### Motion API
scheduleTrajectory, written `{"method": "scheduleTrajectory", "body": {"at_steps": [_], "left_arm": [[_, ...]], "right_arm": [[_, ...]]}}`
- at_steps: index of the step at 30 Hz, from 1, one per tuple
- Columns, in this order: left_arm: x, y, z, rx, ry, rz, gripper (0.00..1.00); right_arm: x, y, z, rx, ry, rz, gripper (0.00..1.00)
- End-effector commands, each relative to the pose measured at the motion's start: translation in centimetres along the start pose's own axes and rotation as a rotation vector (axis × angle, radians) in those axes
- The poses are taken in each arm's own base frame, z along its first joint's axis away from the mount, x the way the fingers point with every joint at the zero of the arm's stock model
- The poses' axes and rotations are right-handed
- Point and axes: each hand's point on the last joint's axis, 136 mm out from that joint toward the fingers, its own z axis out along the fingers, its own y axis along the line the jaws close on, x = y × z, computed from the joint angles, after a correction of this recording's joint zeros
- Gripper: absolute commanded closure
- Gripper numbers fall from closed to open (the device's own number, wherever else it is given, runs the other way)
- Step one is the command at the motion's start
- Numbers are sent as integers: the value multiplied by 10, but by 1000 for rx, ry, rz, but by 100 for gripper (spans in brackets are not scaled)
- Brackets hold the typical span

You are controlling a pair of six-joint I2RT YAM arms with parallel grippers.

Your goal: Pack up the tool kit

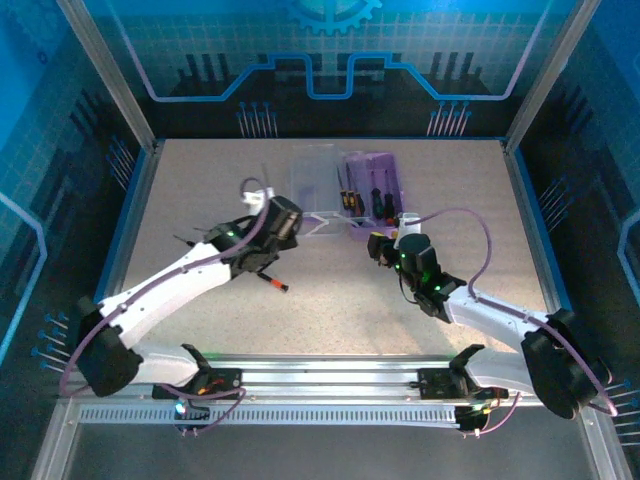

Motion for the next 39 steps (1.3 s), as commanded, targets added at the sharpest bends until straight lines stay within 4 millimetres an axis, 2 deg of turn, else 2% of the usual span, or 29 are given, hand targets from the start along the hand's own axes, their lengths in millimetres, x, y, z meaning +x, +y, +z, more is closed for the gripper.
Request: {"method": "scheduleTrajectory", "body": {"at_steps": [1,3,7,11,17,20,23,28,33,39], "left_arm": [[-6,-43,2,72,-91,100,99],[6,-63,6,120,-77,137,100],[38,-90,12,116,-36,243,100],[67,-109,17,126,3,347,100],[109,-129,33,236,117,370,100],[119,-135,35,275,143,377,100],[125,-139,34,302,156,391,100],[140,-146,34,331,191,412,100],[160,-151,41,366,250,390,100],[167,-156,41,380,267,398,100]], "right_arm": [[-6,-10,-5,33,-27,41,44],[-7,-14,-6,47,-24,61,44],[-10,-23,-10,70,-15,110,44],[-9,-24,-10,-5,12,210,43],[-13,-22,-20,-106,-40,331,40],[-17,-25,-26,-119,-66,354,33],[-19,-21,-25,-167,-65,372,32],[-17,-12,-17,-264,-42,413,32],[-19,6,-12,-394,-22,422,32],[-14,5,-5,-408,2,455,37]]}}
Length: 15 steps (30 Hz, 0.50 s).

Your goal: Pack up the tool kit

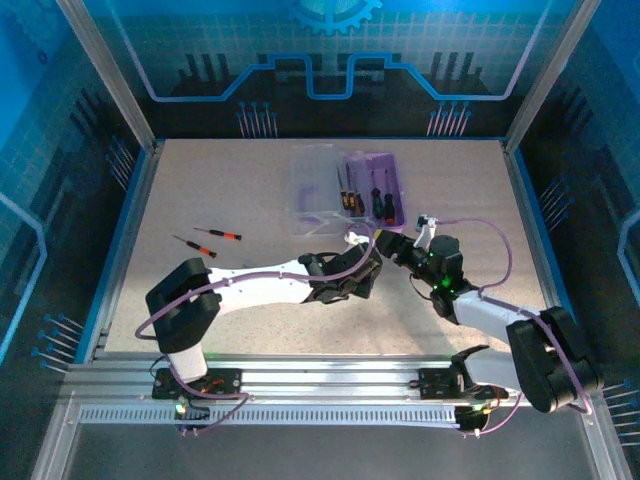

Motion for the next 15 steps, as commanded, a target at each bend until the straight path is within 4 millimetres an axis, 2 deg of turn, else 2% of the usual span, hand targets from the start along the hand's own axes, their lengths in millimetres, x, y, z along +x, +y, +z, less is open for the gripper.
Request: {"method": "scheduleTrajectory", "body": {"at_steps": [1,4,11,15], "left_arm": [[3,-11,2,40,8,5,99],[3,-10,1,39,8,7,99],[2,-16,2,65,0,15,99],[0,-19,0,71,-7,25,99]], "right_arm": [[-9,12,0,-69,-20,7,41],[-7,6,3,-41,3,15,52],[-6,-2,5,-9,8,21,61],[-3,-6,8,4,27,30,62]]}}
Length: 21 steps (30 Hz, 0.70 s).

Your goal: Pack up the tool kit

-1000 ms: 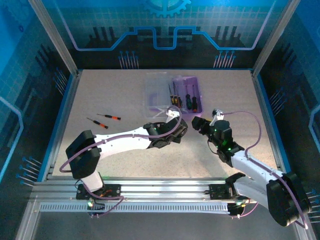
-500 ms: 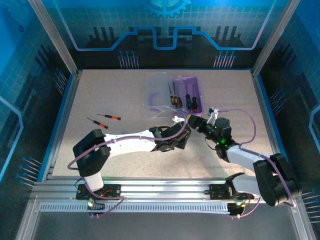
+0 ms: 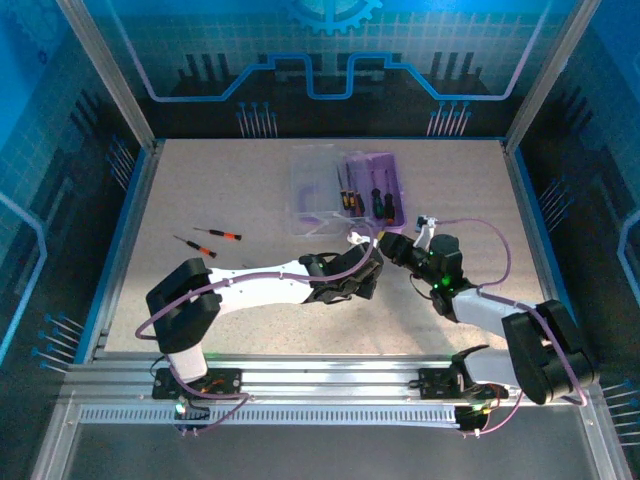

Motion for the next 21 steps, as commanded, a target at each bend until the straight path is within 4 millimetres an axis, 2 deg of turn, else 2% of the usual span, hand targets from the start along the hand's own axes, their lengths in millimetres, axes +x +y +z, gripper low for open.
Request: {"method": "scheduleTrajectory", "body": {"at_steps": [1,11,21], "left_arm": [[0,-9,0,26,-6,28,99],[0,-10,1,24,-9,24,97],[-6,-11,1,12,-20,43,90]], "right_arm": [[-9,4,5,-9,-4,-1,62],[-10,3,5,-3,-4,-24,88],[-11,7,5,-28,-4,-17,96]]}}
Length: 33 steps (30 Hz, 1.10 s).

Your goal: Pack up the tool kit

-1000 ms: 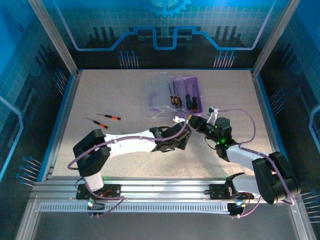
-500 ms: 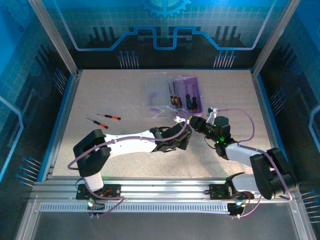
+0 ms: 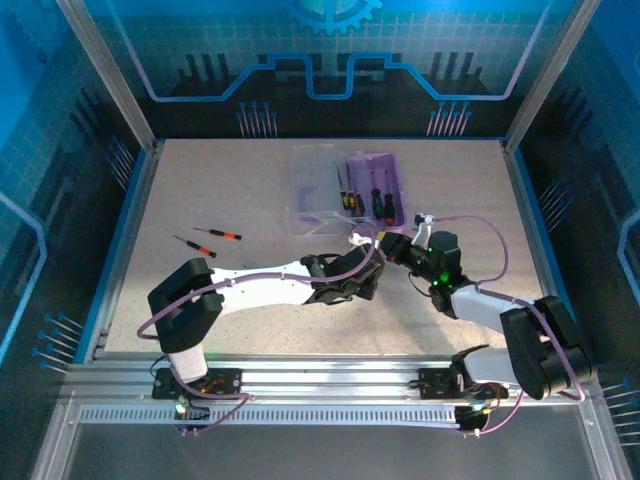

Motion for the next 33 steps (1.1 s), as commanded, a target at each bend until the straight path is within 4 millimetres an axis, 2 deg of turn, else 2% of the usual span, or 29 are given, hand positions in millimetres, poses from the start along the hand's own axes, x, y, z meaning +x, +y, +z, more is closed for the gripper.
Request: {"method": "scheduleTrajectory", "body": {"at_steps": [1,7,10,12,15,20,23,27,30,33], "left_arm": [[-8,-10,-2,9,-21,39,88],[-12,-12,-4,2,-16,43,77],[-13,-14,-5,13,-15,47,63],[-12,-15,-6,12,-4,55,59],[-8,-11,-9,5,7,69,49],[-6,0,-25,-5,-19,90,37],[-8,21,-38,-76,-59,113,25],[-16,62,-61,-243,-156,102,2],[-19,101,-77,-394,-192,38,1],[-11,145,-92,-548,-194,-80,1]], "right_arm": [[-13,1,-1,5,-37,-25,96],[-17,-3,-9,37,-75,-43,97],[-20,-5,-12,59,-94,-48,97],[-21,-7,-14,71,-101,-51,98],[-22,-10,-17,96,-110,-58,98],[-23,-11,-18,110,-113,-63,98],[-24,-11,-18,113,-111,-68,98],[-25,-10,-19,122,-109,-82,98],[-25,-8,-18,125,-104,-100,98],[-24,-4,-14,131,-85,-131,98]]}}
